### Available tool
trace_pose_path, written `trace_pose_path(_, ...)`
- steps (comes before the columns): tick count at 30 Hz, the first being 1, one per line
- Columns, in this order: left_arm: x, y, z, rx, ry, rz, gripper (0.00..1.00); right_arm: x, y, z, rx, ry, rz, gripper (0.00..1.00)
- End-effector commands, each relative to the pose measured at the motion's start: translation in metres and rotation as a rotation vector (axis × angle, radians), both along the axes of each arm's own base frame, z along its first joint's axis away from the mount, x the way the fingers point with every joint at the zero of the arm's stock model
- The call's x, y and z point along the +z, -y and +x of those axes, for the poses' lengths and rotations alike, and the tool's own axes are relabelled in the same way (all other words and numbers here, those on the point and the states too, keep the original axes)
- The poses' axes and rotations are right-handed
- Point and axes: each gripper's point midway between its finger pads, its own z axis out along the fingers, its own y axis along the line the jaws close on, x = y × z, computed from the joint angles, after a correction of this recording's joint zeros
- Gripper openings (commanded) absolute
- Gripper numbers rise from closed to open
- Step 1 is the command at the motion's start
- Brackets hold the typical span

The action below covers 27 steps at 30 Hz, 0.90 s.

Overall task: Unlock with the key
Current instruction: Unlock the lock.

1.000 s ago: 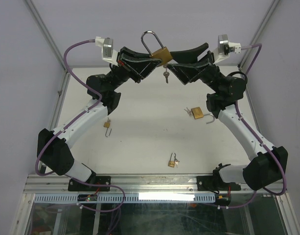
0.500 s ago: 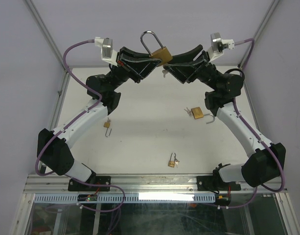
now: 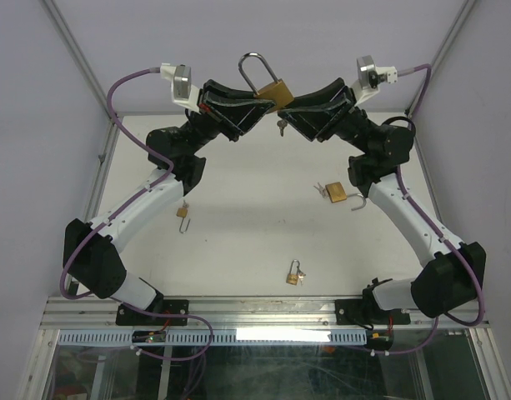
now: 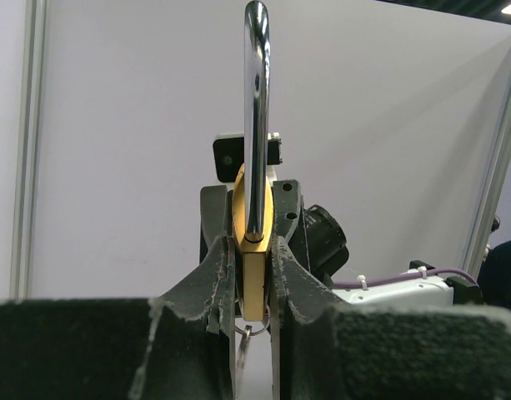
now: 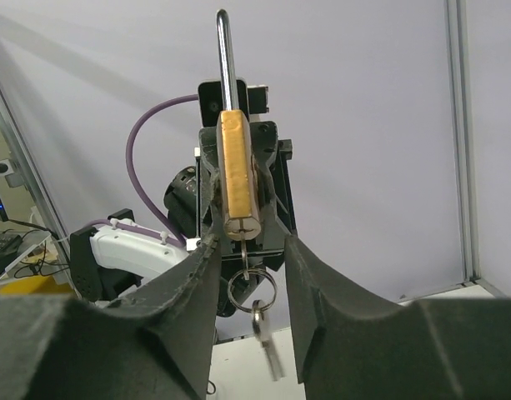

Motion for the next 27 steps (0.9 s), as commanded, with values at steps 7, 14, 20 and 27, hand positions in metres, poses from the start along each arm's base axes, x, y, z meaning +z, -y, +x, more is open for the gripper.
trace_pose_path(7,0.044,-0.02,-0.028,0.001,0.122,-0.128,0.0,0.01,-0.001,-0.008,0.019,0.038,0.01,0.14)
trace_pose_path(14,0.037,-0.016,-0.027,-0.011,0.119,-0.105,0.0,0.021,-0.001,-0.016,0.051,0.053,0.012,0.0)
trace_pose_path(20,0.028,-0.011,-0.031,-0.044,0.129,-0.089,0.0,0.037,-0.003,-0.042,0.255,0.062,0.012,0.0)
trace_pose_path(27,0.017,-0.004,-0.04,-0.096,0.161,-0.052,0.0,0.042,-0.003,-0.06,0.325,0.072,-0.005,0.0)
